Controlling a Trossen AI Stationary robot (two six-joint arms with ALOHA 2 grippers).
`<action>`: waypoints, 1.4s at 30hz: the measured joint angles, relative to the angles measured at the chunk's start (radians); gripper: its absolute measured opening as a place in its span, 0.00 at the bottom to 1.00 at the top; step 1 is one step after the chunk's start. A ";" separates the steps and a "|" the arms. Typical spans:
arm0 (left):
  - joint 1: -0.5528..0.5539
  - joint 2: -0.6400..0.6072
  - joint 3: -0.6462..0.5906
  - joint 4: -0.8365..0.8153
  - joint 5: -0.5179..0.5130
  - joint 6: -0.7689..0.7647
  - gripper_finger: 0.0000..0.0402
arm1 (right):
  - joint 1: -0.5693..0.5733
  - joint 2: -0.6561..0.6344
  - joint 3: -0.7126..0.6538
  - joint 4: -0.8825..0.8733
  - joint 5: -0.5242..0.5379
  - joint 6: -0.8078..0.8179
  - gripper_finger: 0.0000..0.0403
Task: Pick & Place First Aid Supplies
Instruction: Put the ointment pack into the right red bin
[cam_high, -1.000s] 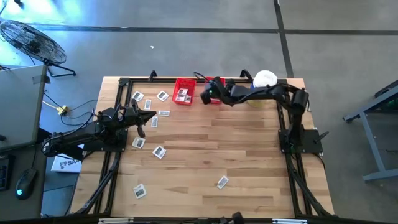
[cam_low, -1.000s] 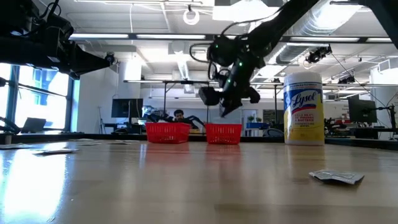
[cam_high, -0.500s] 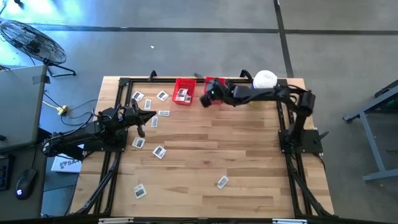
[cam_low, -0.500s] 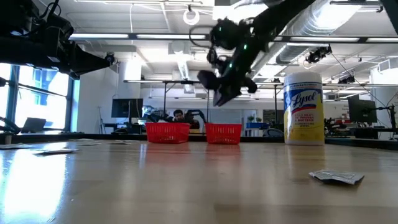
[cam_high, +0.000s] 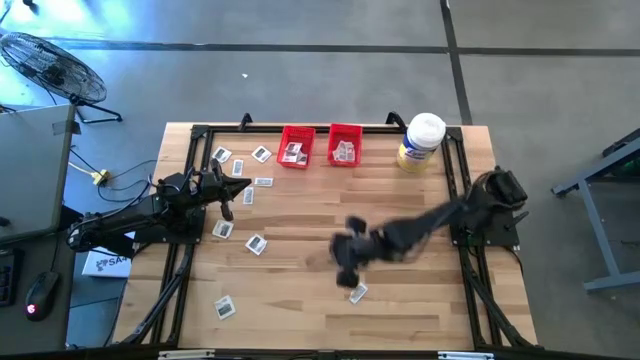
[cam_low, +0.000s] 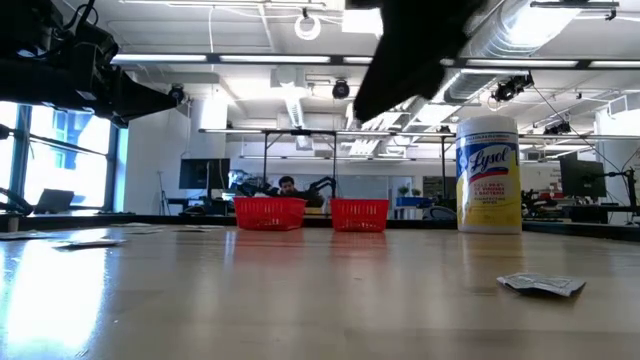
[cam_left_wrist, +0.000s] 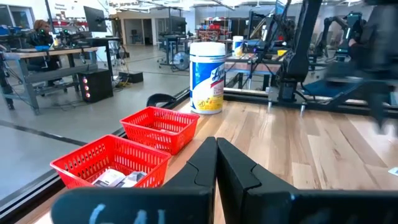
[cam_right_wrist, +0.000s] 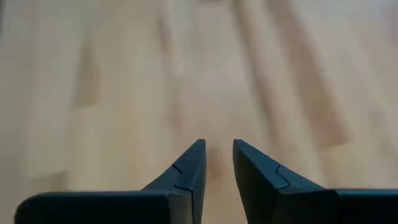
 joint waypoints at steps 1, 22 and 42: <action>0.000 0.000 0.000 0.000 0.000 0.000 0.00 | 0.041 0.002 0.000 0.000 0.022 0.037 0.19; 0.436 0.000 0.000 -0.001 0.006 0.000 0.00 | 0.221 0.181 -0.001 0.012 -0.146 0.111 0.39; 0.504 0.000 0.000 -0.001 0.000 0.000 0.00 | 0.180 0.248 0.000 0.047 -0.245 -0.153 0.30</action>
